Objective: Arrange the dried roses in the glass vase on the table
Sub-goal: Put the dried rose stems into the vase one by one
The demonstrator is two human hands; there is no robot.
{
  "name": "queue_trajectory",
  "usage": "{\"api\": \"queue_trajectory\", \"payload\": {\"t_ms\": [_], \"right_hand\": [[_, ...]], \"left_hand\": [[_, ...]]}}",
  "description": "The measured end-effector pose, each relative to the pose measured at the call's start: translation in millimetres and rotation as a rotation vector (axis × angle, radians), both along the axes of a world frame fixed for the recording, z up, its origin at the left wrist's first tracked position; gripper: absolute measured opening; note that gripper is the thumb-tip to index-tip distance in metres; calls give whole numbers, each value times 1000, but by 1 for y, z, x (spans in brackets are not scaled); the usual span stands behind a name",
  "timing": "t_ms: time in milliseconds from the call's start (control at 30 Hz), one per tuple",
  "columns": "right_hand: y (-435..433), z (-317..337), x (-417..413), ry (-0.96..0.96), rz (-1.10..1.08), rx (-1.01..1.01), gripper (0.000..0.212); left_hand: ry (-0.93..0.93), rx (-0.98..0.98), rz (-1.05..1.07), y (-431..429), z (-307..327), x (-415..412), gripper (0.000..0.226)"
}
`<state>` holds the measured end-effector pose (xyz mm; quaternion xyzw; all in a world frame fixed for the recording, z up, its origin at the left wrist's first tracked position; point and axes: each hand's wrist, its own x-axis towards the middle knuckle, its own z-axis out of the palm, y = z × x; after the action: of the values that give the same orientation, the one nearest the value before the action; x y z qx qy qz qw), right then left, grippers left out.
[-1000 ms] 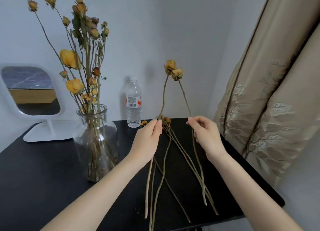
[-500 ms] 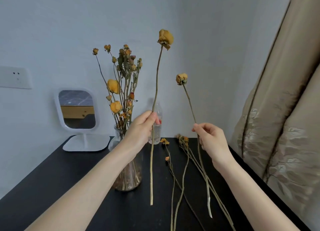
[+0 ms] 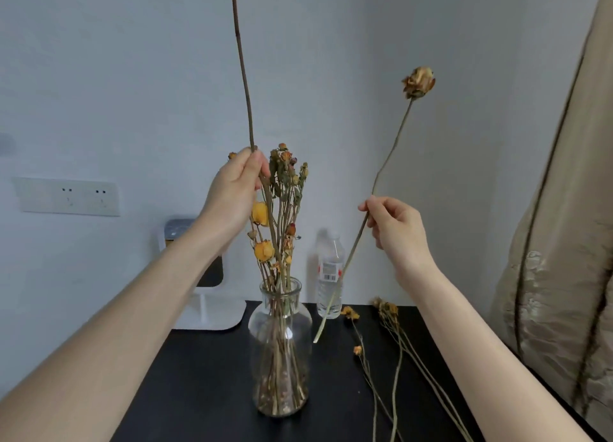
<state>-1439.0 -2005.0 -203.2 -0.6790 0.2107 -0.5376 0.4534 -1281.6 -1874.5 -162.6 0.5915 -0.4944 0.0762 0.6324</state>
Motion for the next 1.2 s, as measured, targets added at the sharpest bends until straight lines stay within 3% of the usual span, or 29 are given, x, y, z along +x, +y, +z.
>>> {"api": "queue_trajectory", "payload": {"t_ms": [200,600,833,1200], "right_hand": [[1,2,16,13,8,-20,29],[-8,-15,19,72,-12,-22,30],[-8,-18,20,87,-7,-20,30],[-8,-26,26,113,5,-7,29]], "left_hand": [[-99,22,84,-7,-7,14,34],[-117,121,97,-18,-38,20,34],[-276,375,134,-16,-57,15,33],[-238,613,152,-14,-87,18,32]]}}
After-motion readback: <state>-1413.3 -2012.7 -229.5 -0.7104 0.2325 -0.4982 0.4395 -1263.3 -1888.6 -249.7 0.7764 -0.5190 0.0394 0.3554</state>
